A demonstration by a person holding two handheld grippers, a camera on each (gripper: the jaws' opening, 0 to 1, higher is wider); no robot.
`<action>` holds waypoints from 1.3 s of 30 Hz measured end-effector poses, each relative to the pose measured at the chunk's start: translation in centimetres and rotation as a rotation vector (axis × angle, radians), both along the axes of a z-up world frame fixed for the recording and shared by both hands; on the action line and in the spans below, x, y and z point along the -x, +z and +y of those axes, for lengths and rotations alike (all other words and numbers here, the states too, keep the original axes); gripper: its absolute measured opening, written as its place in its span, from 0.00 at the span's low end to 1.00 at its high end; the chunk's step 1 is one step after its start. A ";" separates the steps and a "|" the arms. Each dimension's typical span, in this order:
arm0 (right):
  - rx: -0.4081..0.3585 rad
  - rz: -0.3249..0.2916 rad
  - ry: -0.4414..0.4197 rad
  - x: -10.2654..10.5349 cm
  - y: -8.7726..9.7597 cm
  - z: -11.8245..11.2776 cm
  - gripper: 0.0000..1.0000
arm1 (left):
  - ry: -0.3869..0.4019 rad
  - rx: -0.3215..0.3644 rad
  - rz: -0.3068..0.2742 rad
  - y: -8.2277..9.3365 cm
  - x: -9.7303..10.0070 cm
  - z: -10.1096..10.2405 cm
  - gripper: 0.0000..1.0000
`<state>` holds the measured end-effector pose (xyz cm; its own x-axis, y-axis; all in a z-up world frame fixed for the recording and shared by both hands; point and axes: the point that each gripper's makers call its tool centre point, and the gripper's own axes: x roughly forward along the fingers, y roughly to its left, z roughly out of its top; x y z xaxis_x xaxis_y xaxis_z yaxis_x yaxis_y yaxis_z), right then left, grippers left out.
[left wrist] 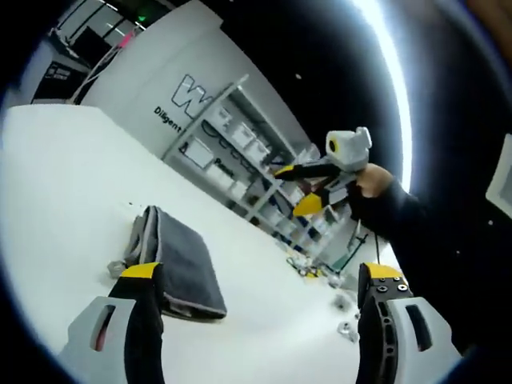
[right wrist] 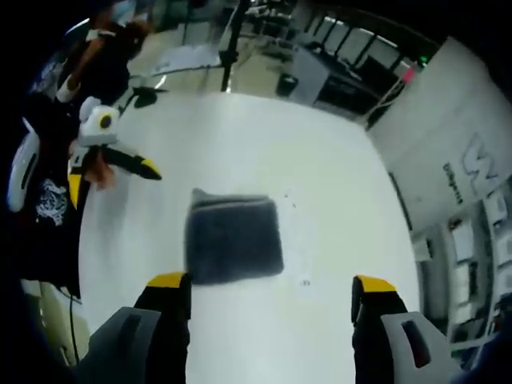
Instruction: Open the folded towel by lifting each exposed corner and separating the folded layers until the towel lies flat within the target outline without major curled edges
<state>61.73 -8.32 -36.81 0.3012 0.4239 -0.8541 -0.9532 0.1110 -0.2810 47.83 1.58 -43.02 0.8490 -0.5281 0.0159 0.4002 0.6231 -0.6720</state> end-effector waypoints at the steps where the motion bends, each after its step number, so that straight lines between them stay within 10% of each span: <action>1: -0.002 0.003 -0.002 -0.2 0.1 0.2 0.84 | -0.001 0.009 0.005 0.0 -0.2 0.1 0.99; 39: 0.144 -0.064 0.171 -6.9 6.7 5.4 0.81 | 0.042 0.073 0.098 -1.7 -3.2 0.1 0.99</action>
<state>68.58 -2.94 -30.09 0.2908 0.3481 -0.8912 -0.9345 -0.0965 -0.3426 50.99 1.71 -44.71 0.8698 -0.4925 -0.0307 0.3053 0.5859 -0.7507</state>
